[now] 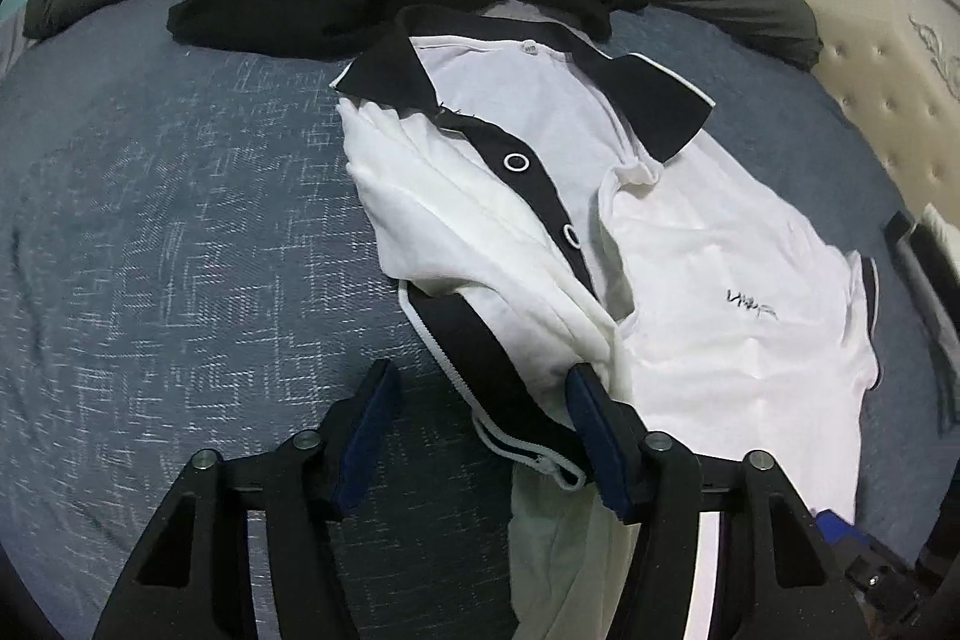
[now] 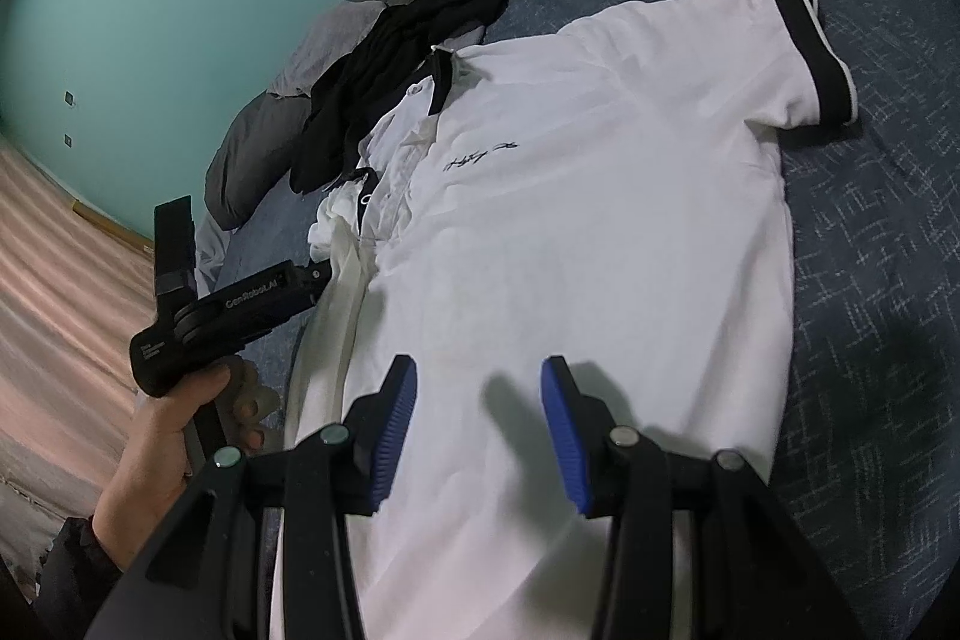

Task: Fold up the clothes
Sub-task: 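Move the left gripper to the polo's black-trimmed sleeve and grasp it, then fold the grasped sleeve across the polo body with the left gripper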

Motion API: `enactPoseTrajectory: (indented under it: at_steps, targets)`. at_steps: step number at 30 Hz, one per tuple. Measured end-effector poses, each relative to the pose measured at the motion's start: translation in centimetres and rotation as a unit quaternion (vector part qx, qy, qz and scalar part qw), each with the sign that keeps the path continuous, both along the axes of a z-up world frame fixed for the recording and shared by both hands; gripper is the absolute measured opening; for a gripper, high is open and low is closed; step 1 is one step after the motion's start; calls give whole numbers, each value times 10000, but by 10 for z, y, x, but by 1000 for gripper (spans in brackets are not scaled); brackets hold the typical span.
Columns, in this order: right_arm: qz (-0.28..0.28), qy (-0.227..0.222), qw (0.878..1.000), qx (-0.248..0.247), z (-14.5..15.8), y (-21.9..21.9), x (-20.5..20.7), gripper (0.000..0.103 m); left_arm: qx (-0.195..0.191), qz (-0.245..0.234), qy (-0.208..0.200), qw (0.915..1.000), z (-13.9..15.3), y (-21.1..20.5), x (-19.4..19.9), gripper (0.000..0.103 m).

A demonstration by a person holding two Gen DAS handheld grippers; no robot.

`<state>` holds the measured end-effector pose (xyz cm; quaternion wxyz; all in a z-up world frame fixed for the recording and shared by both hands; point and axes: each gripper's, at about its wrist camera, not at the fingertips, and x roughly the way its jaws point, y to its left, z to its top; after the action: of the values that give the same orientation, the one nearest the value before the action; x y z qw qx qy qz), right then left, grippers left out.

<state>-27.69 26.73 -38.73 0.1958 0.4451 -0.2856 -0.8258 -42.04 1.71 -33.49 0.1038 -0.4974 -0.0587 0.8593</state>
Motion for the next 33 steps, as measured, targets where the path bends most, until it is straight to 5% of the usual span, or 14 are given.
enactPoseTrajectory:
  at_steps: [4, 12, 23, 33]
  targets:
    - [-8, -10, 10000, -17, 0, 1, 0, 44, 76, -44, 51, 9999, 2, 2, 1, 47]
    - [3, -17, 10000, -23, 0, 2, 0, 44, 172, -151, 282, 9993, 17, 2, 11, 7]
    - [29, 14, 10000, -34, 2, -1, 0, 44, -200, -224, 662, 9974, 59, -25, 32, 4]
    - [47, 28, 10000, -68, 3, -1, 0, 44, -576, 296, 773, 9949, 90, -85, 41, 4]
